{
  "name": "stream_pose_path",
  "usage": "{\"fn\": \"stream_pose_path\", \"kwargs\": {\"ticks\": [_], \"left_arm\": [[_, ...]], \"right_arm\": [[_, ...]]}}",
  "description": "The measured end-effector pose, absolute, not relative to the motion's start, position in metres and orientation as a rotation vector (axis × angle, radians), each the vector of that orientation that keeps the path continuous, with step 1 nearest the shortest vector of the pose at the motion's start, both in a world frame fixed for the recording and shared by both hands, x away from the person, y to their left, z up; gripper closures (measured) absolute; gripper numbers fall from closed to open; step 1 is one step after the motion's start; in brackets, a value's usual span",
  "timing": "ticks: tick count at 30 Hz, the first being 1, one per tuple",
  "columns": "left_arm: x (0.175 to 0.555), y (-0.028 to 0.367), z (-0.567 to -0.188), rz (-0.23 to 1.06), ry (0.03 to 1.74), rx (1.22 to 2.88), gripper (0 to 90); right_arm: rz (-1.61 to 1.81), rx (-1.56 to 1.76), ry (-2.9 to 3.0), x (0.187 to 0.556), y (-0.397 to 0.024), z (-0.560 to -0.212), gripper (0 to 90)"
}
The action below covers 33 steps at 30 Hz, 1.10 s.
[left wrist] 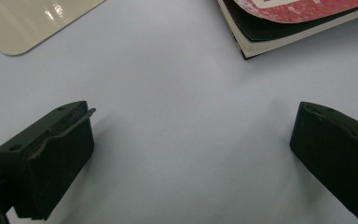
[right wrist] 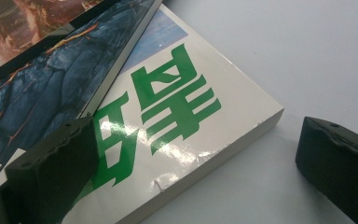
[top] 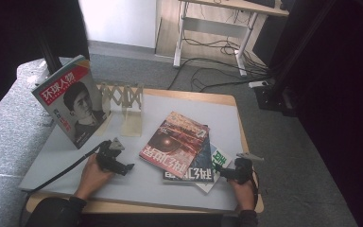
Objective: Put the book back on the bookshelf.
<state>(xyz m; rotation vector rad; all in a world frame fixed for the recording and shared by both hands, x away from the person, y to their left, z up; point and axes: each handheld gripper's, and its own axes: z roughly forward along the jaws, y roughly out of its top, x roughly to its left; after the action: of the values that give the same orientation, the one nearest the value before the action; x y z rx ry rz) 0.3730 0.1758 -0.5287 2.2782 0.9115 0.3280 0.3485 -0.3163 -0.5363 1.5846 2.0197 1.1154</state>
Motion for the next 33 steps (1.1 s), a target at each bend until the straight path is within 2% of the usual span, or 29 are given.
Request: {"fn": "stream_pose_path", "kwargs": {"ticks": [5,9,15,33], "left_arm": [[0.373,0.176,-0.529,0.327,0.911,2.278,0.0],[0.373,0.176,-0.529,0.328,0.911,2.277,0.0],[0.373,0.176,-0.529,0.330,0.911,2.277,0.0],[0.373,0.176,-0.529,0.332,0.909,2.280,0.0]], "right_arm": [[1.108,1.582,2.027,0.349,-0.316,-0.535,0.0],[1.071,1.544,2.049,0.350,-0.312,-0.529,3.8],[1.064,1.422,2.094,0.357,-0.302,-0.513,0.4],[1.026,1.126,2.280,0.426,-0.253,-0.490,0.2]]}}
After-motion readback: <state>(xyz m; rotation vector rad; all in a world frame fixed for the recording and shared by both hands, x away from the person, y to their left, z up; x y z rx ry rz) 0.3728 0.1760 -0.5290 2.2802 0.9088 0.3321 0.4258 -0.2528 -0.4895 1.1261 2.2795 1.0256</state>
